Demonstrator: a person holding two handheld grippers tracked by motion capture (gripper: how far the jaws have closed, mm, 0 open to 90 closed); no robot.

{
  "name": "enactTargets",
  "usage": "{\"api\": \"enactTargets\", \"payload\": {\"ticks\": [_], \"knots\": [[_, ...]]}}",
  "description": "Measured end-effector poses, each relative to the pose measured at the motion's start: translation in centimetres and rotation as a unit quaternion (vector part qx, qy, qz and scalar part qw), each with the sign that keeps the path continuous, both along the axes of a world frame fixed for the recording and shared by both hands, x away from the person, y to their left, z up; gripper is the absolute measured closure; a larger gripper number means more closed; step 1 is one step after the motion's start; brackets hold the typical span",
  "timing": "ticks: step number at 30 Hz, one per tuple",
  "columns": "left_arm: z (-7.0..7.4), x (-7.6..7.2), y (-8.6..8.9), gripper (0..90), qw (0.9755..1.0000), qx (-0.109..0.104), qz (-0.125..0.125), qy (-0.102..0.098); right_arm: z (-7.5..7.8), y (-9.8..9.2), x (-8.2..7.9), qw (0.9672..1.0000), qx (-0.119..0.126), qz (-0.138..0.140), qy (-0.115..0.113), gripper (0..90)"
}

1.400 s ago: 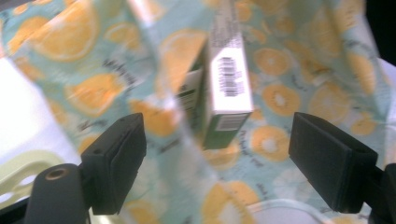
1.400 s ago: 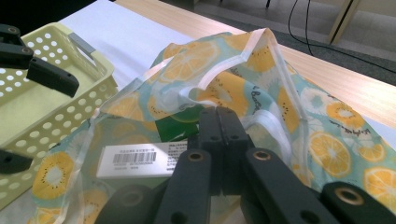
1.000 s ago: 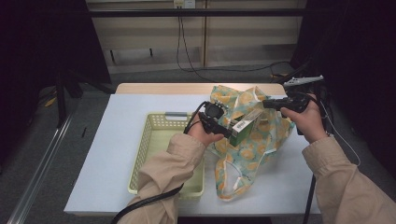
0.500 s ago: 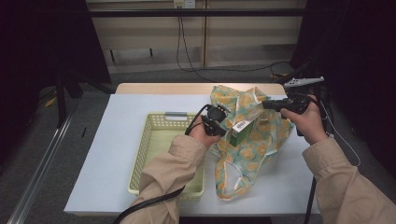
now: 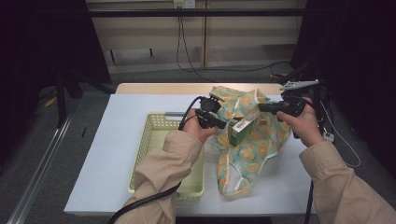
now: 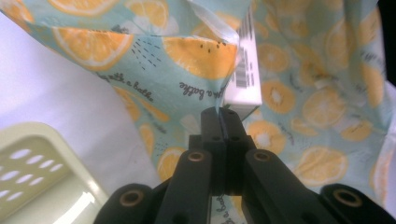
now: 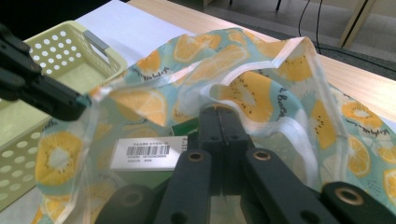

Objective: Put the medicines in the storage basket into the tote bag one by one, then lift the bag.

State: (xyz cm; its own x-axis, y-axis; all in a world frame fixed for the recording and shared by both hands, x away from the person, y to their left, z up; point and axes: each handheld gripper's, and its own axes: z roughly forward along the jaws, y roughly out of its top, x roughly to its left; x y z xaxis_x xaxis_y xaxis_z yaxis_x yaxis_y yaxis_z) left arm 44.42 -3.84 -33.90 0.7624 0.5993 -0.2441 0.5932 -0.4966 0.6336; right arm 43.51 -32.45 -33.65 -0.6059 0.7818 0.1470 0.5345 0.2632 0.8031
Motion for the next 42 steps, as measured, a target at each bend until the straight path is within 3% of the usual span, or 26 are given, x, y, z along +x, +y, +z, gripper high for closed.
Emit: {"api": "enactTargets", "payload": {"ticks": [8,10,24,37,42], "knots": [[2.7,0.4,0.7,90.0,0.9997,-0.016,0.014,-0.009,0.8,0.7,-0.1,0.9999,0.002,0.009,-0.009,90.0],[3.1,0.5,0.8,90.0,0.9994,-0.028,0.018,-0.004,1.0,0.8,-0.1,0.9999,0.002,0.009,-0.011,90.0],[7.3,1.3,0.6,90.0,0.9988,-0.036,0.02,-0.027,3.2,1.5,0.5,0.9995,0.004,0.013,-0.027,90.0],[9.1,2.5,0.5,90.0,0.9983,-0.05,0.021,-0.021,4.7,1.1,1.2,0.9994,0.007,0.013,-0.03,90.0],[10.5,2.7,0.7,90.0,0.9983,-0.045,0.022,-0.03,5.8,1.0,1.3,0.9993,0.004,0.013,-0.035,90.0]]}}
